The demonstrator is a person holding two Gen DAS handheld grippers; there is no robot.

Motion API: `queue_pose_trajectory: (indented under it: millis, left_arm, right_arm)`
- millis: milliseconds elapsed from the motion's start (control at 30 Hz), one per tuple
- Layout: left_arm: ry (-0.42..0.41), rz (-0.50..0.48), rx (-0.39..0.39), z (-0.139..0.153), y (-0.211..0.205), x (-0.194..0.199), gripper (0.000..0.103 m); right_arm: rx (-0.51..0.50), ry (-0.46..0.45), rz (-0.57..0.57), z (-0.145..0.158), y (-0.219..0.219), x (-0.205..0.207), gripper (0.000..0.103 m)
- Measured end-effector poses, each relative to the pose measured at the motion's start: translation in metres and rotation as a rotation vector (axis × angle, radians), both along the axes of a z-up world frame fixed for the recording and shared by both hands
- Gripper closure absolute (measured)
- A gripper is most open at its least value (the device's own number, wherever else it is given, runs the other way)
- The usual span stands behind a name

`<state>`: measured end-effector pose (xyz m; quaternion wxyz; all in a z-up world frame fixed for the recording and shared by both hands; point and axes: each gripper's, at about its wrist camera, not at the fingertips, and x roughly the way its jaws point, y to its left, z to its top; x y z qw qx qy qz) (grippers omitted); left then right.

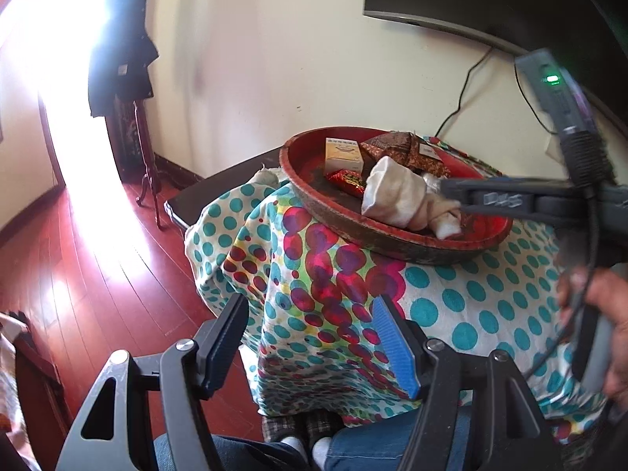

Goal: Organize objects
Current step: 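Carry the white sock over the red tray and release it with the right gripper, then move the left gripper toward the yellow snack packet on the bed, then grasp the yellow snack packet with the left gripper and lift it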

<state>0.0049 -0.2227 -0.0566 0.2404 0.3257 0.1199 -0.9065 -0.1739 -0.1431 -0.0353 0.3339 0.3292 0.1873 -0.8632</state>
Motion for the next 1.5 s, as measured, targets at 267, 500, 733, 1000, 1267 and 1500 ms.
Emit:
queue_pose_trajectory:
  millis: [267,500,733,1000,1267,1500]
  left_arm:
    - [-0.057,-0.034,-0.07,0.0,0.028,-0.019,0.035]
    - [-0.071,-0.155,-0.033,0.013,0.063,-0.064,0.035]
    - [-0.063,-0.313,0.102,0.03,0.108,-0.144,0.035]
    - [-0.109,-0.48,0.075,0.031,0.171,-0.228,0.035]
    - [-0.129,-0.489,-0.017,0.024,0.22,-0.302,0.035]
    - [-0.123,-0.501,0.19,0.022,0.229,-0.366,0.035]
  right_arm:
    - [-0.094,-0.006,-0.094,0.008,0.096,-0.033,0.018]
    - [-0.141,-0.018,-0.247,-0.002,0.185,-0.056,0.015]
    - [-0.199,-0.083,-0.381,-0.02,0.263,-0.076,0.013]
    - [-0.203,-0.143,-0.484,-0.033,0.317,-0.077,0.013]
    - [-0.302,-0.207,-0.626,-0.039,0.378,-0.084,0.013]
    - [-0.319,-0.194,-0.609,-0.034,0.377,-0.085,0.007]
